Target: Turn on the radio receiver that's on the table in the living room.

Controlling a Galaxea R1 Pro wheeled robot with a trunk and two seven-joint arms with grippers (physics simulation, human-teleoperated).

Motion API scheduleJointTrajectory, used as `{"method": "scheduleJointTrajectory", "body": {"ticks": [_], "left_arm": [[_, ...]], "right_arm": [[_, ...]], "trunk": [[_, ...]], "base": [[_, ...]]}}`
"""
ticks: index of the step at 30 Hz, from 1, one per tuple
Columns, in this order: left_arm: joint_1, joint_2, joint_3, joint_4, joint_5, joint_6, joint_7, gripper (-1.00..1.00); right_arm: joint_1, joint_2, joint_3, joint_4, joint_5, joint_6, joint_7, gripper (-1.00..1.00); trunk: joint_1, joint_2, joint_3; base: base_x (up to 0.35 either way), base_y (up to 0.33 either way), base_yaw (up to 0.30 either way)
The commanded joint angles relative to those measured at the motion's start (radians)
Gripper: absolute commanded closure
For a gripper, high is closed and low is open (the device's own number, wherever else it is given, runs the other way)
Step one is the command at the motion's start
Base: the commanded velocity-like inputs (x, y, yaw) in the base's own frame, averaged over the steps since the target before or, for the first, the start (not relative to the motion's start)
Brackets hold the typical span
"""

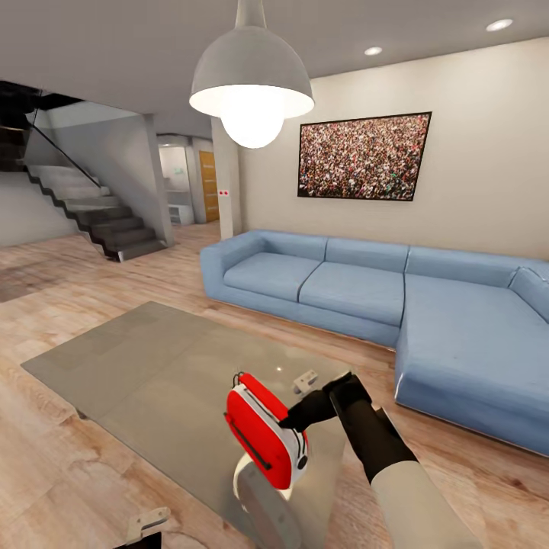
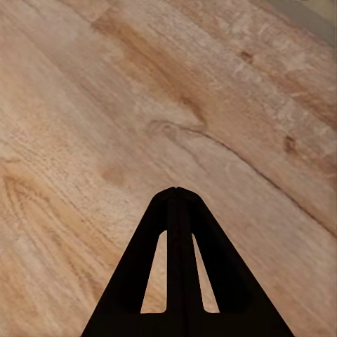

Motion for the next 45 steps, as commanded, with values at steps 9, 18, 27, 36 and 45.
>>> {"method": "scheduleJointTrajectory", "body": {"ticks": [9, 18, 27, 36, 45], "left_arm": [[0.0, 0.001, 0.0, 0.0, 0.0, 0.0, 0.0, 1.0], [0.0, 0.001, 0.0, 0.0, -0.001, 0.0, 0.0, 1.0], [0.0, 0.001, 0.0, 0.0, -0.001, 0.0, 0.0, 1.0], [0.0, 0.0, 0.0, 0.0, 0.0, 0.0, 0.0, 1.0], [0.0, 0.001, 0.0, 0.0, 0.0, 0.0, 0.0, 1.0]], "right_arm": [[0.0, 0.0, -0.001, 0.015, -0.04, -0.018, -0.001, 1.0], [0.0, 0.0, -0.001, 0.017, -0.04, -0.03, -0.001, 1.0], [0.0, 0.0, -0.001, 0.018, -0.04, -0.036, -0.001, 1.0], [0.0, 0.0, -0.001, 0.019, -0.04, -0.036, -0.007, 1.0], [0.0, 0.0, 0.0, 0.019, -0.04, -0.036, -0.009, 1.0]], "trunk": [[0.0, 0.0, 0.0], [0.019, -0.035, -0.016], [0.046, -0.084, -0.038], [0.046, -0.084, -0.038], [0.077, -0.14, -0.063]], "base": [[0.0, 0.0, 0.0], [0.0, 0.0, 0.0], [0.0, 0.0, 0.0], [0.0, 0.0, 0.0], [0.0, 0.0, 0.0]]}}
